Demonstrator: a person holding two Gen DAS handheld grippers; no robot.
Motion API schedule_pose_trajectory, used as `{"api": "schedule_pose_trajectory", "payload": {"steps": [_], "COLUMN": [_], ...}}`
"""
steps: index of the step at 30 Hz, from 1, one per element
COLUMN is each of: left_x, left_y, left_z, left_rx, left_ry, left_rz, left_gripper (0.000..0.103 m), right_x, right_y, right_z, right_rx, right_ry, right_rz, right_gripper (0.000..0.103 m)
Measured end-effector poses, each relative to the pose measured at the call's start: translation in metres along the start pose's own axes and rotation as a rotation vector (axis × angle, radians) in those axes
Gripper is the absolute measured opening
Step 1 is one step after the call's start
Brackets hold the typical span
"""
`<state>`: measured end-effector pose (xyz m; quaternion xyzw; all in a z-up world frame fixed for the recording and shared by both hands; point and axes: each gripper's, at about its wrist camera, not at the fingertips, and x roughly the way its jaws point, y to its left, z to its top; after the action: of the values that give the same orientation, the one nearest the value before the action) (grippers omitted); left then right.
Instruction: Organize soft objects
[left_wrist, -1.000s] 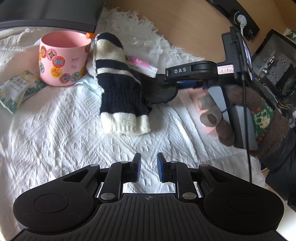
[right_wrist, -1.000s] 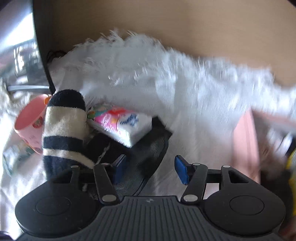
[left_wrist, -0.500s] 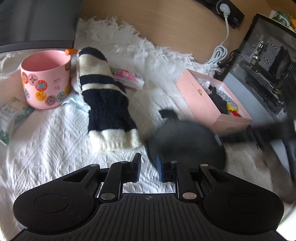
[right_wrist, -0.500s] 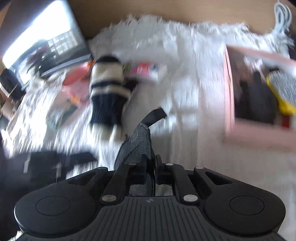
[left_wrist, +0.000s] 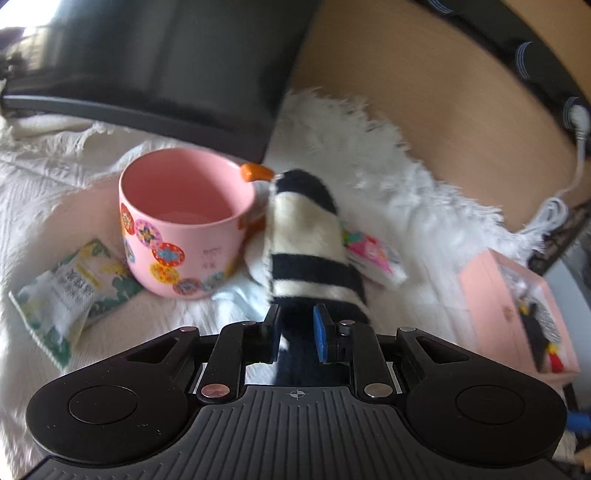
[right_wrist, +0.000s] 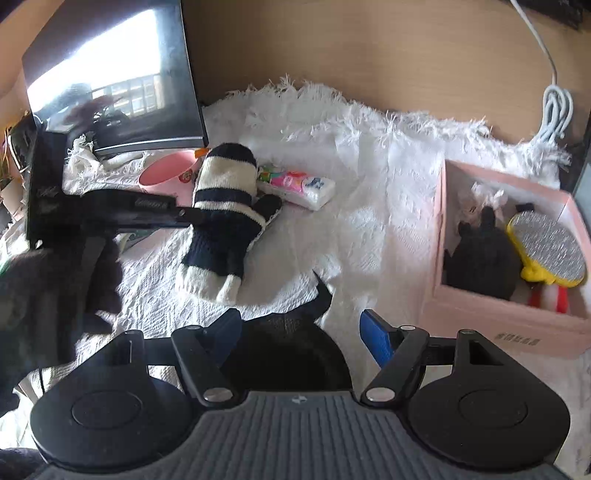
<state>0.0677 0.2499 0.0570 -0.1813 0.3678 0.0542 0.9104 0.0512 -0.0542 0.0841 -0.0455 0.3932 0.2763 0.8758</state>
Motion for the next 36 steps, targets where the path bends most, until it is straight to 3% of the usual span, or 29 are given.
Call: {"api": "schedule_pose_trajectory", "payload": {"steps": [2,6,8,10,16,23,29,32,36], "left_x": [0.013,0.024,0.029,0.035,0.042,0.061,0.062,0.058,0.034], "left_y": [0.002,0.006,0.009,0.012,-0.005,-0.04,-0.048,-0.045,-0.045], "left_z": [0.002,-0.001,-0.002,-0.006,-0.004,-0.003,-0.004,-0.008,-0.021], "left_rx": [0.007,-0.012,-0.031,-0.054,-0.006,0.109,0.123,0.111,0.192], "left_ry": [0.033,0.045,0.078,0.147,0.135,0.134,0.145,0.126,0.069], "left_rz": [0.01,0.011,-0.008,-0.053,-0.096,-0.034,0.019,-0.014,-0.084], "left_gripper": [0.025,0.051,0.053,0.053,0.048,0.054,0.054,0.04,0.027], "right_x": [0.006,0.013,0.018,0.024,0.032,0.035,0.032,0.032,0.032], "right_y": [0.0,0.001,-0.002,-0.005,-0.012,-0.01,-0.013,-0.016,-0.017], "right_z": [-0.008,-0.033,-0.046,-0.055,-0.069,-0.078,-0.079,-0.078,-0.076], "right_rx": [-0.009,-0.051,-0.027,0.004,0.068,0.038,0.055,0.064,0.012], "right_ry": [0.014,0.037,0.058,0.091,0.096,0.077,0.057,0.062,0.091], "right_rz": [-0.014,-0.09,-0.097,-0.074,-0.045,-0.037,-0.022,-0.006,0.013], "right_gripper": [0.072,0.074,0.077,0.077,0.091,0.103,0.103,0.103,0.103]}}
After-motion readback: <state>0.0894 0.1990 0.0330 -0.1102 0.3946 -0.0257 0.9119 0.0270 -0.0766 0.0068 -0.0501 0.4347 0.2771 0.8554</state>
